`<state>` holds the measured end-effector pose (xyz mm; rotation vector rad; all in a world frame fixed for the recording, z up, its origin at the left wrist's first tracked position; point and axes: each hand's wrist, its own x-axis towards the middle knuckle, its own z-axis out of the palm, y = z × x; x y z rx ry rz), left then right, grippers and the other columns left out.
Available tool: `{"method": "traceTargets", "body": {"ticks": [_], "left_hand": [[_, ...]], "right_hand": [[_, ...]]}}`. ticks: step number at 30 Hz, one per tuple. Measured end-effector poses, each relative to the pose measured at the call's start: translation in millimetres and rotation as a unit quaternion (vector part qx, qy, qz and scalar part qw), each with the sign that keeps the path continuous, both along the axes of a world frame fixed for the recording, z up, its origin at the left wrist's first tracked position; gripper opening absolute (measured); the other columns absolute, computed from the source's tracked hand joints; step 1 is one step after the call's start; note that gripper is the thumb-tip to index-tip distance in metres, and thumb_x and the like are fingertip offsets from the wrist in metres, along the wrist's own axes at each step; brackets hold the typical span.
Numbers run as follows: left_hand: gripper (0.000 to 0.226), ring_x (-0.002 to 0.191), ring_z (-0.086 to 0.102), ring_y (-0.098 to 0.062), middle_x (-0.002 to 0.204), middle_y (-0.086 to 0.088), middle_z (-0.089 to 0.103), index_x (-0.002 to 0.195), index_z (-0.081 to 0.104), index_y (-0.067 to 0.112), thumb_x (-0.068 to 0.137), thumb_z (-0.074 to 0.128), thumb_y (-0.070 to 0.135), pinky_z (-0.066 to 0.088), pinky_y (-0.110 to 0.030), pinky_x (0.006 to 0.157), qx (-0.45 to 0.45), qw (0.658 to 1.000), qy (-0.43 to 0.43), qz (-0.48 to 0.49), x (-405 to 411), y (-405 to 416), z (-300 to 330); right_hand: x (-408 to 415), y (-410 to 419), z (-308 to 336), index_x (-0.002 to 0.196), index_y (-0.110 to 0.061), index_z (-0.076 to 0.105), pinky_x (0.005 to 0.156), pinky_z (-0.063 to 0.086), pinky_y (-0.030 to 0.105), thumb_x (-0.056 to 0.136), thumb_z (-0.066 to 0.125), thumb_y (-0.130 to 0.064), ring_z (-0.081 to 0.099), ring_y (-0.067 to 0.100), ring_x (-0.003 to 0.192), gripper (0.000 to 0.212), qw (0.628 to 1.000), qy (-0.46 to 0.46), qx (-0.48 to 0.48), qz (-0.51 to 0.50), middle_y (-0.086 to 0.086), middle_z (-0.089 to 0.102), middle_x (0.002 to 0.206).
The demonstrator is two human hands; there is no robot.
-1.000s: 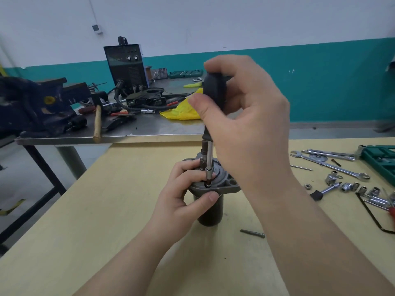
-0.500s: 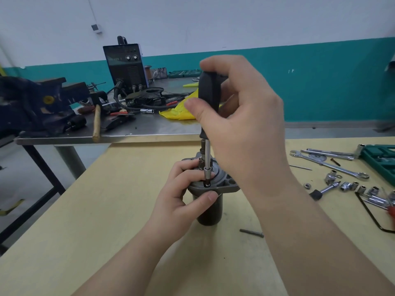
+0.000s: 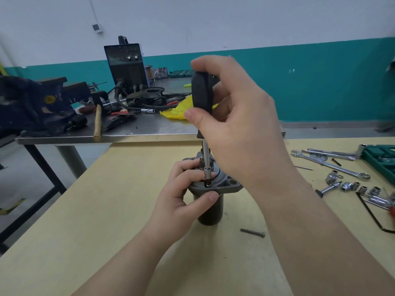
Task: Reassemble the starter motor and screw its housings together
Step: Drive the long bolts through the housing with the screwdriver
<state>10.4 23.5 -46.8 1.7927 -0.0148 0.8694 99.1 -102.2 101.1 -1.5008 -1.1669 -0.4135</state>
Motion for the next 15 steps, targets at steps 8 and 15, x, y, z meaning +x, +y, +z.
{"method": "traceTargets", "body": {"ticks": [8,15], "left_hand": [[0.030,0.141,0.051,-0.033,0.135,0.001,0.059,0.116,0.077,0.034,0.087,0.080,0.026,0.047,-0.049,0.115,0.013,1.000,-0.012,-0.004,-1.2,-1.5,3.0],[0.032,0.138,0.054,-0.033,0.136,0.004,0.058,0.118,0.077,0.038,0.089,0.080,0.027,0.048,-0.050,0.113,0.019,1.000,-0.012,-0.012,-1.8,-0.6,2.8]], "right_hand": [[11.0,-6.5,6.1,0.130,-0.040,0.061,0.097,0.063,0.043,0.098,0.066,-0.010,0.077,0.019,0.106,0.045,0.970,0.124,-0.014,0.207,-0.008,0.076,0.115],[13.8,-7.1,6.1,0.127,-0.047,0.061,0.089,0.066,0.044,0.091,0.073,-0.004,0.078,0.029,0.092,0.057,0.960,0.096,-0.039,0.259,0.004,0.073,0.096]]}}
